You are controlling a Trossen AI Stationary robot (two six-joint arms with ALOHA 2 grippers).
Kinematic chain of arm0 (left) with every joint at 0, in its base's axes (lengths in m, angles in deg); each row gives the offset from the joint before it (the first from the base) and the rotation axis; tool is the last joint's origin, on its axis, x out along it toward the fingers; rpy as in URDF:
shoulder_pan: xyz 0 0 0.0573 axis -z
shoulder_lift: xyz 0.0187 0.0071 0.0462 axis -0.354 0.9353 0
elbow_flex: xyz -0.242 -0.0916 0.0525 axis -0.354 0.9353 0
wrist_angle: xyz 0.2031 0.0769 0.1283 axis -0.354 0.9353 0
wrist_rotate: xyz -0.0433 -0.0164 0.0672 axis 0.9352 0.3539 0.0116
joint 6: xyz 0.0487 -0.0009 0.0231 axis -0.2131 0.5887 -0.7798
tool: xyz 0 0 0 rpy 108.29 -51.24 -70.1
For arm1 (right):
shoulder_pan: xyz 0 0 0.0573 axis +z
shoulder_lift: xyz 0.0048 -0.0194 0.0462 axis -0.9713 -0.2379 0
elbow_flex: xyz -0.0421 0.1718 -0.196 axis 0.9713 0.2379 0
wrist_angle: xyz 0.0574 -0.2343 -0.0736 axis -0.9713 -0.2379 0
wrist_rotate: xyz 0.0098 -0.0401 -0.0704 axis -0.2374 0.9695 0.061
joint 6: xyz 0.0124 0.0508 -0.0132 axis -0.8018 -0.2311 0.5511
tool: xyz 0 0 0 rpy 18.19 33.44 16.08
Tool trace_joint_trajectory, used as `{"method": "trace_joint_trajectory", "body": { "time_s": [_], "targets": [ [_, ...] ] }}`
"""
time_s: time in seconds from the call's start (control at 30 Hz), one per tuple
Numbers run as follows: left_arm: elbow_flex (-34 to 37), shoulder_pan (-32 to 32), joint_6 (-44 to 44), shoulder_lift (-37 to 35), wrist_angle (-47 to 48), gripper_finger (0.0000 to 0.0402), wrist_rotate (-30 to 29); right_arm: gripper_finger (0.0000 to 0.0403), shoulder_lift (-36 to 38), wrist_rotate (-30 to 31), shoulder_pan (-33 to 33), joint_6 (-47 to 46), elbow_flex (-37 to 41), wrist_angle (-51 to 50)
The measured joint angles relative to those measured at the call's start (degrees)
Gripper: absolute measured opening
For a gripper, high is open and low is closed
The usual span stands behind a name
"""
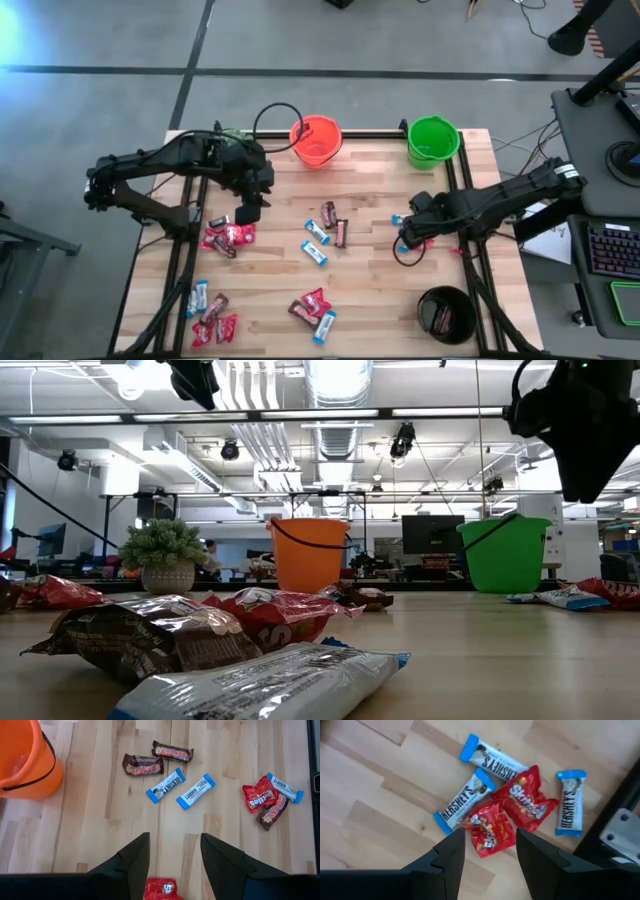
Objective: Organize candy in baskets
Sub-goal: Put the red candy into the green bucket
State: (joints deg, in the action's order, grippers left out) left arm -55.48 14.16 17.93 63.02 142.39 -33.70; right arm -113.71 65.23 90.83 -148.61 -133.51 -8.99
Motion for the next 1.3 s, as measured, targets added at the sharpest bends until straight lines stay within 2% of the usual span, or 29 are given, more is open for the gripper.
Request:
{"method": "trace_joint_trajectory", "body": {
  "time_s": [0.1,0.3,0.47,0.97,1.3],
  "targets": [
    [0.4,0.0,0.0,0.0,0.0,0.0158,-0.1,0.0164,0.0,-1.6,0.0,0.4,1.0,0.9],
    [1.0,0.0,0.0,1.1,0.9,0.0158,-5.9,0.0164,0.0,-3.7,0.0,1.5,2.9,1.8],
    [1.0,0.0,-0.4,2.8,1.0,0.0158,-6.0,0.0164,0.0,-6.2,0.0,2.7,5.5,3.7],
    [1.0,0.0,-0.3,4.2,1.2,0.0158,-5.9,0.0164,0.0,-7.3,0.0,4.9,10.6,9.5],
    [1.0,0.0,0.9,4.2,1.2,0.0158,-5.9,0.0164,0.0,-7.6,0.0,17.2,11.2,10.0]
  ]
}}
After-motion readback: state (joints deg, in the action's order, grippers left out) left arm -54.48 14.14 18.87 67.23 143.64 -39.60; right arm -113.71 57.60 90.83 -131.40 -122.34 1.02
